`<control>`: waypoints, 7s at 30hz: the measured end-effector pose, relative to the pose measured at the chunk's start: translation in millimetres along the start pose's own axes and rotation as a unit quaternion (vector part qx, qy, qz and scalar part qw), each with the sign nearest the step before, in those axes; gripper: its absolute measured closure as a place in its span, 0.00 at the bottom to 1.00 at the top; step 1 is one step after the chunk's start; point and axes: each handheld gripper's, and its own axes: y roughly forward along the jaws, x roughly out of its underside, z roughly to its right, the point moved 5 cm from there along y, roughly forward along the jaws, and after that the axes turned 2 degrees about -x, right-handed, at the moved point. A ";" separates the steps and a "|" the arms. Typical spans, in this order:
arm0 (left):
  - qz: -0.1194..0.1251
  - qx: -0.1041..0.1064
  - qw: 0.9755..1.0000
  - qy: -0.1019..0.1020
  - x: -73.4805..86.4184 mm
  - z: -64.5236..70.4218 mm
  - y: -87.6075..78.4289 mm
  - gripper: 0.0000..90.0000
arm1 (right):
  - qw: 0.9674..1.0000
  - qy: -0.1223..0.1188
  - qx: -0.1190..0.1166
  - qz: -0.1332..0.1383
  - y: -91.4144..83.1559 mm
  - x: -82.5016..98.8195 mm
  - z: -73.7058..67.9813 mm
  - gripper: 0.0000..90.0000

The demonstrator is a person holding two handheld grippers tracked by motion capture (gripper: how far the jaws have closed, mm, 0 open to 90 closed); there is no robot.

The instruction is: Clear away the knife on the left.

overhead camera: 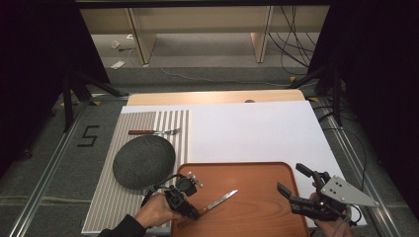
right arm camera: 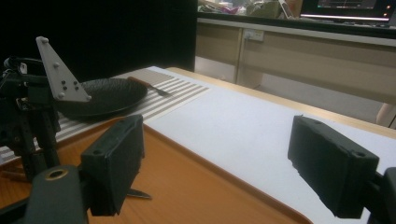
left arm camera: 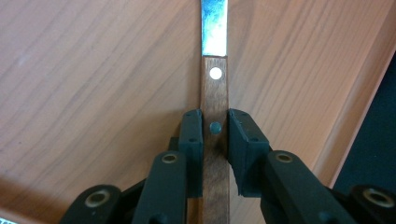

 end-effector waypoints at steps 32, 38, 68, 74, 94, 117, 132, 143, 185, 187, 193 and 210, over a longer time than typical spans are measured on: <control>0.050 -0.060 0.988 0.130 -41.7 36.5 6.5 0.89 | 1.000 0.000 -0.001 -0.001 0.2 0.2 -0.3 0.22; 0.028 -0.065 0.989 0.134 -43.4 34.6 17.5 1.00 | 1.000 0.000 -0.001 -0.001 0.0 0.3 0.1 0.22; 0.007 -0.065 0.993 0.102 -34.3 19.4 16.6 1.00 | 1.000 -0.002 -0.001 0.000 -1.3 -0.5 0.4 0.22; -0.003 -0.068 0.993 0.095 -28.6 14.4 12.5 1.00 | 1.000 -0.001 0.000 0.001 -1.2 -0.4 0.7 0.22; -0.034 -0.057 0.995 0.080 -4.7 1.3 0.3 1.00 | 1.000 -0.003 0.001 -0.001 -0.8 -0.1 0.6 0.22; -0.023 -0.065 0.996 0.048 10.4 -19.4 -14.7 1.00 | 1.000 -0.003 0.002 -0.002 -0.2 0.3 0.9 0.22; 0.020 -0.045 0.998 0.046 4.6 -15.9 -20.4 0.74 | 1.000 -0.004 0.001 0.000 -0.4 0.0 0.8 0.22; 0.100 -0.067 0.992 0.038 -5.4 -15.1 -30.6 0.43 | 1.000 -0.004 0.001 0.000 -0.3 0.0 0.7 0.22; 0.354 -0.083 0.927 0.095 -9.8 5.7 -75.7 0.17 | 1.000 -0.002 0.001 0.000 -0.8 -0.2 0.6 0.22; 0.362 -0.082 0.924 0.096 -8.6 5.6 -77.3 0.17 | 1.000 -0.002 0.000 0.000 -0.8 -0.2 0.7 0.22; 0.378 -0.088 0.916 0.098 -3.3 5.2 -80.2 0.17 | 1.000 -0.001 0.001 0.001 -0.7 -0.2 0.8 0.22; 0.398 -0.091 0.908 0.097 8.1 4.7 -81.8 0.17 | 1.000 -0.002 0.000 0.001 -1.0 -0.4 0.7 0.22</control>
